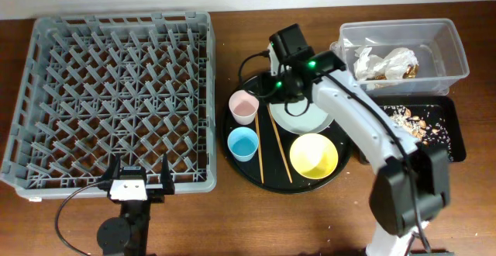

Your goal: Sort waste into correct bins and load items into the dishwasher rack

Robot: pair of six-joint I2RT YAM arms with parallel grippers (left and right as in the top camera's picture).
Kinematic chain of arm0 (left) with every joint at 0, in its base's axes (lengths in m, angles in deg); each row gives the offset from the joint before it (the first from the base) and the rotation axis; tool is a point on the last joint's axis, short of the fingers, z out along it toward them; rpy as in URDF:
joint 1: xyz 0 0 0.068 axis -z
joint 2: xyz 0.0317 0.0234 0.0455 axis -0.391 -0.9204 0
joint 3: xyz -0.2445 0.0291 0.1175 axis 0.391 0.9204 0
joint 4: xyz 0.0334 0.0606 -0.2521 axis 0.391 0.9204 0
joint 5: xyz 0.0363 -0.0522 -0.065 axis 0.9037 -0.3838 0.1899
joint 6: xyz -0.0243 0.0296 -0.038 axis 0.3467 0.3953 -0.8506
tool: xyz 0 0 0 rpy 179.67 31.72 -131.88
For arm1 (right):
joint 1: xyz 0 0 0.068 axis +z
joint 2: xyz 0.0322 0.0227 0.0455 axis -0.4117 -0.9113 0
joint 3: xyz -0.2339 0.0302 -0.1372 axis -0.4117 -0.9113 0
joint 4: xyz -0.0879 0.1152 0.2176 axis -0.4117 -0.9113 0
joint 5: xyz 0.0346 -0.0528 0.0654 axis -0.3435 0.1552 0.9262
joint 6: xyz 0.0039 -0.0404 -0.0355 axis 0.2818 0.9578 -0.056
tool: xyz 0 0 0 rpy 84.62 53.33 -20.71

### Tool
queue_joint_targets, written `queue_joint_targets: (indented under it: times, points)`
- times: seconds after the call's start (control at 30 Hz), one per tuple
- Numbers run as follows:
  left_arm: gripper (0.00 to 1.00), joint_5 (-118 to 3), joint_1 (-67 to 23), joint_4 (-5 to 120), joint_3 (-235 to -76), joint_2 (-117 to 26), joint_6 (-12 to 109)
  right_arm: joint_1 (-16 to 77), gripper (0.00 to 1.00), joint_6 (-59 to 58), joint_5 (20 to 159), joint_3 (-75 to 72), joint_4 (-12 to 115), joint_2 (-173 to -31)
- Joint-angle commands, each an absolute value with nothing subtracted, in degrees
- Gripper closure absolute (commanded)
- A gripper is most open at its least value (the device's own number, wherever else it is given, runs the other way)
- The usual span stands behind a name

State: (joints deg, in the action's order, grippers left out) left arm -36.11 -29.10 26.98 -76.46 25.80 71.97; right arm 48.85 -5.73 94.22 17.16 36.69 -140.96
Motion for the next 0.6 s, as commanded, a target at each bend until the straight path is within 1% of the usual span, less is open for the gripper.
queue_joint_targets:
  times: [0.0,0.07,0.17,0.23,0.3,0.33,0.37,0.4,0.53,0.57]
  points:
    - [0.01,-36.33,-29.08,27.13,-76.26,26.07,72.72,49.06,0.5,-5.6,95.02,17.49,39.16,-146.41]
    - [0.01,-36.33,-29.08,27.13,-76.26,26.07,72.72,49.22,0.51,-5.65,95.61,17.49,40.99,-147.98]
    - [0.01,-36.33,-29.08,27.13,-76.26,26.07,72.72,49.44,0.66,-5.84,95.88,17.49,41.34,-149.69]
    - [0.01,-36.33,-29.08,27.13,-76.26,26.07,72.72,49.48,0.81,-5.86,95.9,17.49,41.67,-149.97]
    - [0.01,-36.33,-29.08,27.13,-76.26,26.07,72.72,49.48,0.82,-6.06,95.9,17.49,41.65,-149.97]
    - [0.01,-36.31,-29.08,27.13,-76.26,26.07,72.72,49.48,0.77,-6.06,95.88,17.49,41.47,-149.99]
    - [0.01,-36.33,-29.08,27.13,-76.26,26.07,72.72,49.48,0.69,-6.08,95.88,17.49,41.5,-149.99]
    - [0.01,-36.33,-29.08,27.13,-76.26,26.07,72.72,49.48,0.67,-6.85,95.85,17.49,41.47,-150.01]
    - [0.01,-36.31,-29.08,27.13,-76.26,26.07,72.72,49.59,0.69,-6.91,96.07,17.49,41.63,-151.76]
    - [0.01,-36.31,-29.08,27.13,-76.26,26.07,72.7,49.59,0.75,-6.91,96.1,17.49,41.6,-151.94]
